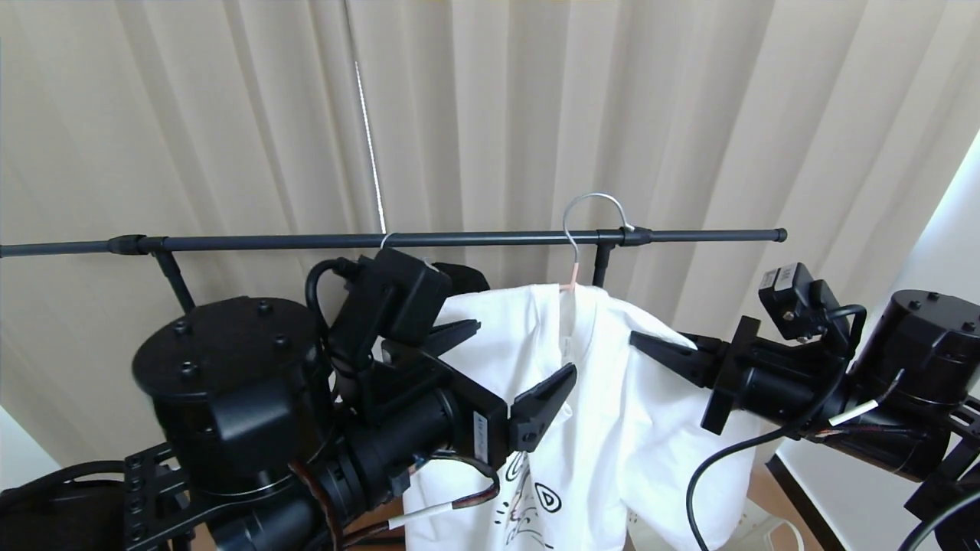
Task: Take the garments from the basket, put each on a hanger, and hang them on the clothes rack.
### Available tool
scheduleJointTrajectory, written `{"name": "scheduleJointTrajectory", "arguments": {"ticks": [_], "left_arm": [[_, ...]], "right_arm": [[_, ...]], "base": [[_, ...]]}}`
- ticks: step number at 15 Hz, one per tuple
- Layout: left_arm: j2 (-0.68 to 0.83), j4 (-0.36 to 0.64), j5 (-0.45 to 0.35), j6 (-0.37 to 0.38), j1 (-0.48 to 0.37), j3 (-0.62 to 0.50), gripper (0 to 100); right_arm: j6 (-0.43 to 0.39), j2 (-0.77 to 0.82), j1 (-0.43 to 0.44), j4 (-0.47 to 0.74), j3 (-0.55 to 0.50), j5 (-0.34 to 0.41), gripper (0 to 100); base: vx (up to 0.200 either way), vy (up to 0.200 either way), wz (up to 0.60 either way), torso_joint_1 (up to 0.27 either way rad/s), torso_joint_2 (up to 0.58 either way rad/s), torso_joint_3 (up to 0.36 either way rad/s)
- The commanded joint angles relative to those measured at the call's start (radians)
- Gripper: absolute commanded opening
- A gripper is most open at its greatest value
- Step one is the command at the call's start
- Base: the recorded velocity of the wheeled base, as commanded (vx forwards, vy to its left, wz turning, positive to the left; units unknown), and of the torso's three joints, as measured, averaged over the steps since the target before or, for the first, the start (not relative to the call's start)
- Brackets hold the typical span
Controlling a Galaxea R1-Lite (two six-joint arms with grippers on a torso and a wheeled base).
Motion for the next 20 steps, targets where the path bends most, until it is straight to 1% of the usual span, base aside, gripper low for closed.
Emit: {"name": "scheduleJointTrajectory", "arguments": {"ticks": [1,3,4,5,6,8,9,11,12,14,16,17,20], "left_arm": [[-0.06,0.0,-0.023,0.001,0.039,0.0,100],[-0.093,0.0,-0.097,0.001,0.12,0.009,100],[-0.102,0.0,-0.167,-0.002,0.191,0.011,100],[-0.11,0.0,-0.21,-0.002,0.248,0.011,100],[-0.111,0.0,-0.232,-0.002,0.278,0.011,100],[-0.114,0.0,-0.319,-0.004,0.389,0.012,100],[-0.116,0.0,-0.371,-0.004,0.429,0.017,100],[-0.114,0.0,-0.467,-0.004,0.487,0.029,100],[-0.113,0.0,-0.488,-0.004,0.501,0.031,100],[-0.099,-0.002,-0.597,-0.004,0.565,0.048,100],[-0.074,-0.002,-0.726,-0.002,0.631,0.063,100],[-0.056,-0.002,-0.746,-0.002,0.645,0.061,100],[0.007,-0.003,-0.747,0.001,0.666,0.051,100]], "right_arm": [[0.003,0.0,-0.02,-0.027,0.002,0.001,0],[0.028,-0.001,-0.031,-0.064,0.006,0.006,0],[0.039,-0.001,-0.043,-0.094,0.011,0.018,0],[0.04,-0.001,-0.054,-0.111,0.019,0.029,0],[0.04,-0.001,-0.058,-0.114,0.02,0.035,0],[0.04,-0.003,-0.089,-0.117,0.025,0.073,0],[0.04,-0.004,-0.101,-0.117,0.026,0.09,0],[0.042,-0.004,-0.123,-0.117,0.026,0.11,0],[0.042,-0.006,-0.129,-0.117,0.025,0.113,0],[0.043,-0.027,-0.15,-0.117,0.025,0.147,0],[0.043,-0.044,-0.158,-0.116,0.026,0.155,0],[0.043,-0.05,-0.158,-0.116,0.028,0.155,0],[0.045,-0.08,-0.16,-0.116,0.034,0.176,0]], "base": [[0.0,0.0,0.0,0.0,0.0,0.0],[0.0,0.0,0.0,0.0,0.0,0.0],[0.0,0.0,0.0,0.0,0.0,0.0],[0.0,0.0,0.0,0.0,0.0,0.0],[0.0,0.0,0.0,0.0,0.0,0.0],[0.0,0.0,0.0,0.0,0.0,0.0],[0.0,0.0,0.0,0.0,0.0,0.0],[0.0,0.0,0.0,0.0,0.0,0.0],[0.0,0.0,0.0,0.0,0.0,0.0],[0.0,0.0,0.0,0.0,0.0,0.0],[0.0,0.0,0.0,0.0,0.0,0.0],[0.0,0.0,0.0,0.0,0.0,0.0],[0.0,0.0,0.0,0.0,0.0,0.0]]}}
